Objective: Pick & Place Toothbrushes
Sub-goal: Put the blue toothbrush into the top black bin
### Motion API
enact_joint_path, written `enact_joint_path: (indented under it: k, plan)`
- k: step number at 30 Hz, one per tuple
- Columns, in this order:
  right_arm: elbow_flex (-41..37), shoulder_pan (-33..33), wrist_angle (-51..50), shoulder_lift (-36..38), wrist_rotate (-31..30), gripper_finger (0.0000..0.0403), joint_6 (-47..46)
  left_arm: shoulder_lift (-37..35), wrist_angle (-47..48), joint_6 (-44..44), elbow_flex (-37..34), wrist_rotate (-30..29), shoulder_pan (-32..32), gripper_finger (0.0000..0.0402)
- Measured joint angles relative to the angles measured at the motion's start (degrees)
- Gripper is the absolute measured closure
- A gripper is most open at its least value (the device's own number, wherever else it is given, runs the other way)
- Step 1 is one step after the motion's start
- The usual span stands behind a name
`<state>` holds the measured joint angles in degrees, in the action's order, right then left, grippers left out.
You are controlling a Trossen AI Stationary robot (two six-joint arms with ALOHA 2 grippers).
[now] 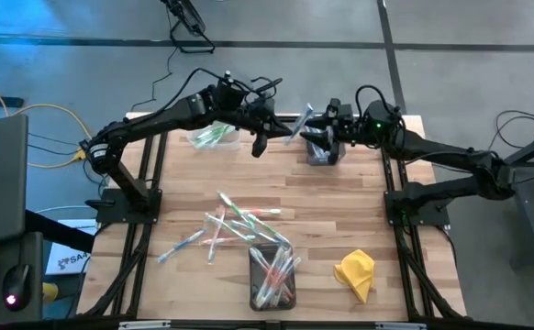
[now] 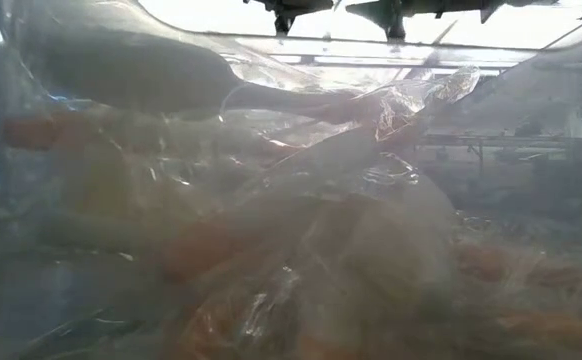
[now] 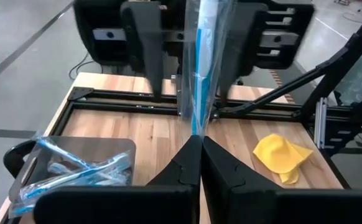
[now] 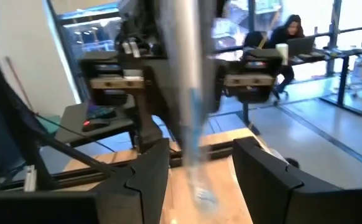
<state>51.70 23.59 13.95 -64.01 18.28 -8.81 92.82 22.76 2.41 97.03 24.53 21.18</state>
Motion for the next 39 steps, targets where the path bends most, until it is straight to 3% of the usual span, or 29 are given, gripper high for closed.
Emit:
enact_joint_path:
  k: [17, 34, 39]
  plan:
    - [0.0, -2.0, 5.2, -1.7, -2.1, 0.0235, -0.1, 3.9, -3.1, -1.8, 0.0, 0.0, -1.1, 0.0401]
    - [0.0, -2.0, 5.1, -1.7, -1.9, 0.0386, 0.1, 3.9, -3.3, -1.8, 0.0, 0.2, -1.0, 0.0401]
    - [0.0, -1.9, 5.1, -1.7, -1.9, 0.0388, 0.6, 3.9, -3.3, -1.8, 0.0, 0.4, -1.0, 0.0401]
